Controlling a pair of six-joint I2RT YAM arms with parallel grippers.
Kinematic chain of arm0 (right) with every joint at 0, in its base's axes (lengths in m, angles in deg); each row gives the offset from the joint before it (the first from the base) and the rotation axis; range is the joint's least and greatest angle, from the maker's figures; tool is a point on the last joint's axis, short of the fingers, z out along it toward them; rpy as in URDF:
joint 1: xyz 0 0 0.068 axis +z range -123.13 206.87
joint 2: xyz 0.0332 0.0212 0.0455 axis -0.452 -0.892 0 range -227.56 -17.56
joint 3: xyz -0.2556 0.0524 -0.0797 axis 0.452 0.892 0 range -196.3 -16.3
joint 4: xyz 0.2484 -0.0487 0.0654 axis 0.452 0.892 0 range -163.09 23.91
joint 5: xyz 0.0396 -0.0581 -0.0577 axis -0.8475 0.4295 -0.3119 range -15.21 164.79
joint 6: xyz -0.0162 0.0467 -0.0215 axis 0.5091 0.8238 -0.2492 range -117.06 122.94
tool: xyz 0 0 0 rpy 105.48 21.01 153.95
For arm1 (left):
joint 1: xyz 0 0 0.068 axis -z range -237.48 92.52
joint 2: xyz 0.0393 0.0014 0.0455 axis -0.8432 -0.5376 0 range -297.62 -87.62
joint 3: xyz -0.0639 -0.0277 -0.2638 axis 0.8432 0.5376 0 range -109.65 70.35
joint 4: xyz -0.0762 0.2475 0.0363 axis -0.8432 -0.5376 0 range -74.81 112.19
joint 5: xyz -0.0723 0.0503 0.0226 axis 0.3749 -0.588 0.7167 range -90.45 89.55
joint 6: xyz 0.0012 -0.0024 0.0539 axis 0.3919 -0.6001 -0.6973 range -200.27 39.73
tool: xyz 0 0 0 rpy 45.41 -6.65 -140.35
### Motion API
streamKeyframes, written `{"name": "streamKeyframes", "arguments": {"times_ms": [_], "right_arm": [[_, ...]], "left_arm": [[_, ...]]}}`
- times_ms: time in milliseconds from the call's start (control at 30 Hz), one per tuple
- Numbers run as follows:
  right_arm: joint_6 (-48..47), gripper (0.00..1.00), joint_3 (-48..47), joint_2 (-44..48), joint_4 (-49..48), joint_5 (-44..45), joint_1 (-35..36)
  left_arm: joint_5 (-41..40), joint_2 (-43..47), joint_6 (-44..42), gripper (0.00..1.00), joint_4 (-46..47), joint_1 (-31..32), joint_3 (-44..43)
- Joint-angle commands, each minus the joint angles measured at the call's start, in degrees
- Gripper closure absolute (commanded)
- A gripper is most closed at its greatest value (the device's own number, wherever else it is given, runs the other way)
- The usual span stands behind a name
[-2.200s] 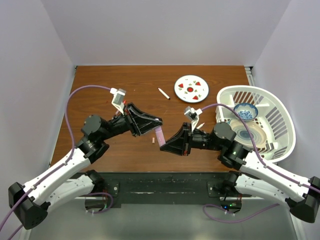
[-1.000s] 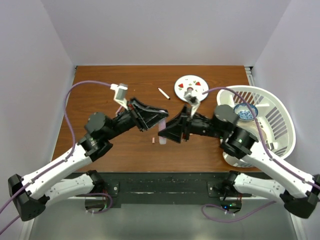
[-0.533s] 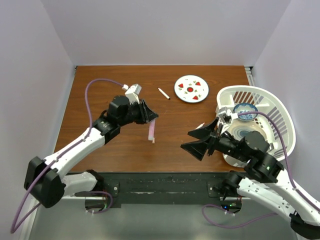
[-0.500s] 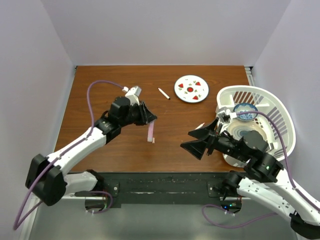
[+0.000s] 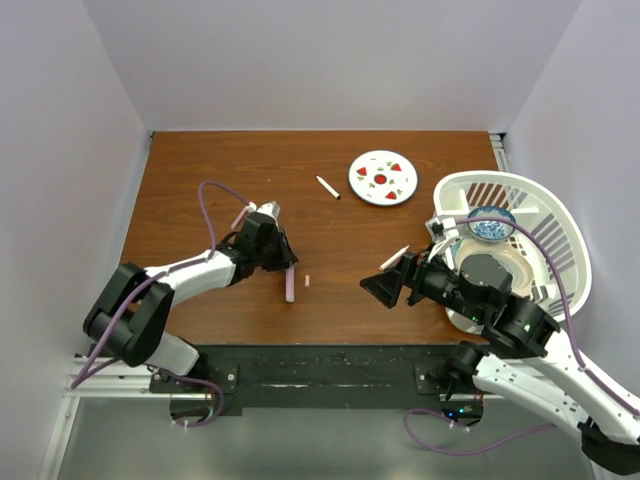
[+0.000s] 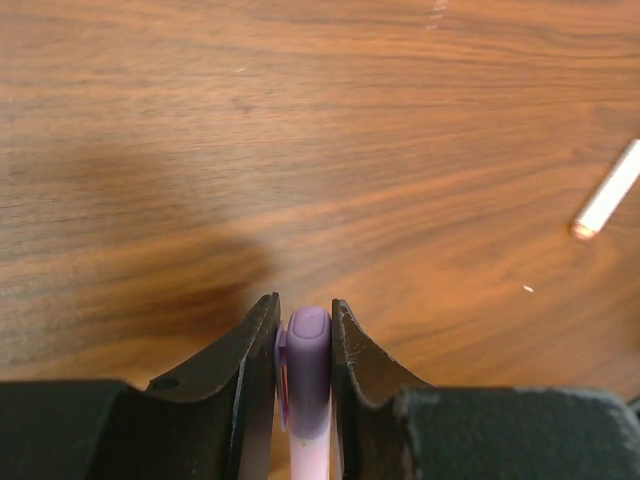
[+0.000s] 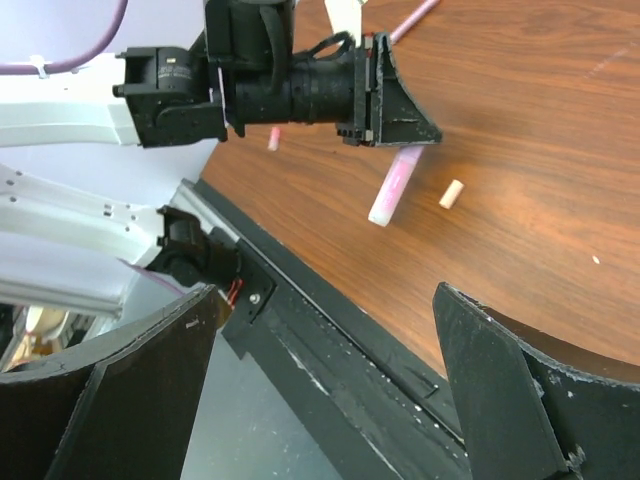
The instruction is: Insert the pens into the pen caps
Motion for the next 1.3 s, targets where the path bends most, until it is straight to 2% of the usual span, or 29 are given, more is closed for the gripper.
{"name": "streamKeyframes", "arguments": {"times_ms": [0, 133, 167, 267, 333, 367, 433, 467, 500, 567, 600, 667, 767, 967, 1133, 1267], "right_arm": [[3.3, 0.09, -2.3, -0.5, 3.8, 5.4, 0.1], [5.9, 0.09, -4.4, -1.7, 9.2, 10.3, 0.1], [6.8, 0.09, -5.3, -2.7, 10.8, 13.5, 0.2], [11.9, 0.10, -5.9, -4.7, 16.3, 18.0, 0.1], [12.9, 0.15, -5.3, -7.0, 15.5, 19.6, 0.1], [13.4, 0.16, -4.1, -7.5, 14.6, 19.8, 0.1], [14.7, 0.21, -3.7, -10.0, 13.2, 23.6, 0.1], [16.1, 0.26, -4.4, -11.4, 13.9, 25.3, 0.0], [18.6, 0.41, -5.3, -12.7, 14.7, 27.1, -0.1], [21.0, 0.49, -7.3, -18.2, 17.6, 32.3, -0.3], [23.0, 0.50, -9.5, -19.9, 18.6, 33.7, -0.6], [24.2, 0.49, -12.2, -25.8, 20.1, 34.6, -2.5], [25.2, 0.50, -13.8, -32.9, 19.7, 31.4, -7.2], [27.4, 0.47, -12.8, -42.9, 14.7, 31.2, -12.6], [28.1, 0.48, -12.0, -49.5, 8.6, 29.5, -14.8], [28.5, 0.49, -13.9, -55.0, 7.8, 29.6, -16.0]], "left_arm": [[-2.4, -3.1, 1.9, 0.88, 4.7, -0.6, 0.7], [-5.0, -3.3, 2.5, 0.74, 2.6, -0.7, 0.4], [-6.2, -3.1, 2.6, 0.65, 1.9, -0.6, 0.0], [-7.8, -0.8, 2.1, 0.48, -2.1, -0.6, -0.9], [-8.2, 2.0, 1.6, 0.44, -4.7, -0.6, -2.0], [-8.5, 4.0, 1.0, 0.33, -5.7, -0.6, -2.5], [-9.8, 6.2, 0.7, 0.27, -10.5, -0.6, -4.7], [-9.9, 8.8, -0.6, 0.26, -11.7, -0.6, -5.3], [-9.9, 10.2, -1.4, 0.25, -13.7, -0.6, -6.5], [-9.6, 15.1, -4.2, 0.20, -15.4, -0.6, -7.3], [-9.4, 16.8, -5.3, 0.16, -16.8, -0.7, -8.0], [-8.8, 21.8, -8.2, 0.00, -18.1, -0.6, -8.2], [-7.7, 27.0, -12.3, 0.00, -20.3, -0.6, -8.7], [-5.9, 34.6, -18.2, 0.00, -22.1, -0.6, -5.4], [-8.0, 38.9, -19.1, 0.00, -21.2, -0.6, -3.7], [-9.2, 40.9, -19.4, 0.00, -21.3, -0.6, -3.5]]}}
